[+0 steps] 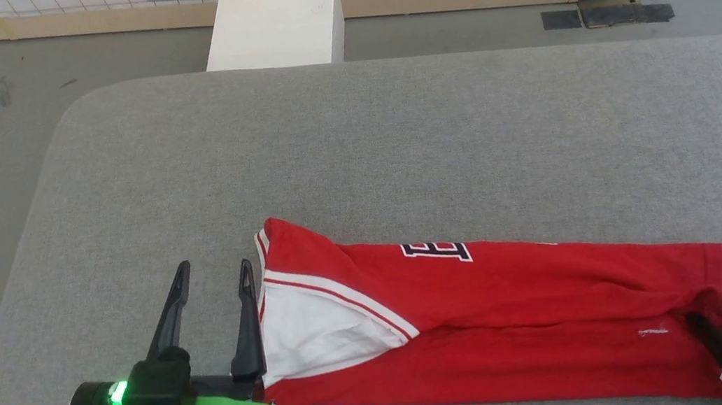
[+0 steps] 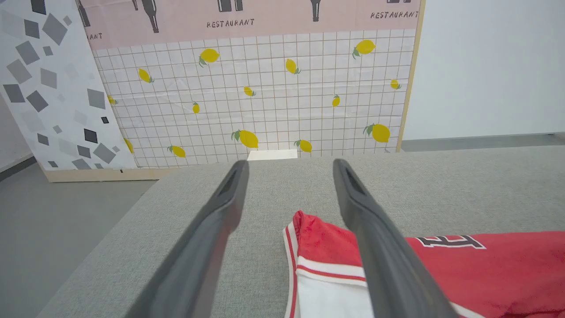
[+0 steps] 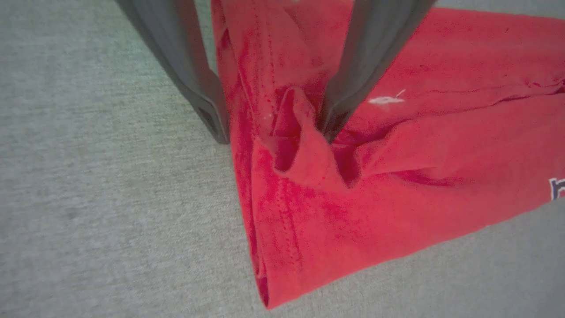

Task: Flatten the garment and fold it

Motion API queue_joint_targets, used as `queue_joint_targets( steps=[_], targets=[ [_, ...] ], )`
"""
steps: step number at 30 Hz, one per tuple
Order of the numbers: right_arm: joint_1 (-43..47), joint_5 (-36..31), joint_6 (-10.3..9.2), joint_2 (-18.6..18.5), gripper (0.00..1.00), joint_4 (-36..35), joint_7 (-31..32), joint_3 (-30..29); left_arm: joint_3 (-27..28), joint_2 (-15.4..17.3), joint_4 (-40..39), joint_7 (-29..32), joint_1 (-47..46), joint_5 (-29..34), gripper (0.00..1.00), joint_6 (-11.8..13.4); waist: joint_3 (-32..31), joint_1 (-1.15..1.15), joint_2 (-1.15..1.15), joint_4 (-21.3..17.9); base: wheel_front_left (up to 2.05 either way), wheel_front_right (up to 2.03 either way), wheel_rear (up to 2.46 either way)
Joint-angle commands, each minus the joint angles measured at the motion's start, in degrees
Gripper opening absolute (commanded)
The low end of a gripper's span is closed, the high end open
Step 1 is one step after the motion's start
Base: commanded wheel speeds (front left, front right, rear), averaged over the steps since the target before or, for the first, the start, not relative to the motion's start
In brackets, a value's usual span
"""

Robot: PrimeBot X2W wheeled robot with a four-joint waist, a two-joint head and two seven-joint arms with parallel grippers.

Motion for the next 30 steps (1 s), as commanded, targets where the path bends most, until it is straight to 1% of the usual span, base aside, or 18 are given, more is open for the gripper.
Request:
queue_joint_targets(
  steps=[1,8,14,15,23,26,30],
  targets=[
    [-1.03,0.71,-0.09,0.30,1.00,1.10,0.45,0.13,0.70,-0.67,0.00,-0.28,0.56,1.10,1.00,-0.72,0.55,0.00,0.18,0.27,0.00,0.00,0.00],
    [-1.90,2.16,-0.09,0.42,1.00,5.78,0.35,1.04,3.31,-2.54,0.06,-0.28,-0.37,2.62,1.00,-3.39,2.44,0.00,0.18,0.94,0.00,0.00,0.00],
    [-1.29,4.91,-0.09,0.43,1.00,8.95,1.74,6.25,5.37,-3.82,0.43,-0.28,-0.49,3.25,1.00,-4.75,3.18,0.00,0.18,1.07,0.00,0.00,0.00],
    [-1.15,5.21,-0.09,0.43,0.00,8.99,1.29,7.42,5.76,-4.15,0.60,-0.28,-0.53,3.54,1.00,-5.16,3.19,0.00,0.18,1.04,0.00,0.00,0.00],
    [-1.91,3.09,-0.09,0.18,0.00,7.03,-3.62,5.98,7.23,-5.08,1.79,-0.28,-0.22,4.07,1.00,-6.42,1.88,0.00,0.18,0.51,0.00,0.00,0.00],
    [-2.01,1.90,-0.09,-1.31,0.00,5.44,-4.80,5.12,7.75,-5.33,2.01,-0.28,-0.03,4.16,1.00,-6.79,1.37,0.00,0.18,0.30,0.00,0.00,0.00],
    [-1.66,0.61,-0.09,-3.64,0.00,3.63,-4.76,3.49,8.06,-5.68,2.06,-0.28,0.06,4.29,1.00,-7.15,0.85,0.00,0.18,0.22,0.00,0.00,0.00]
  ],
)
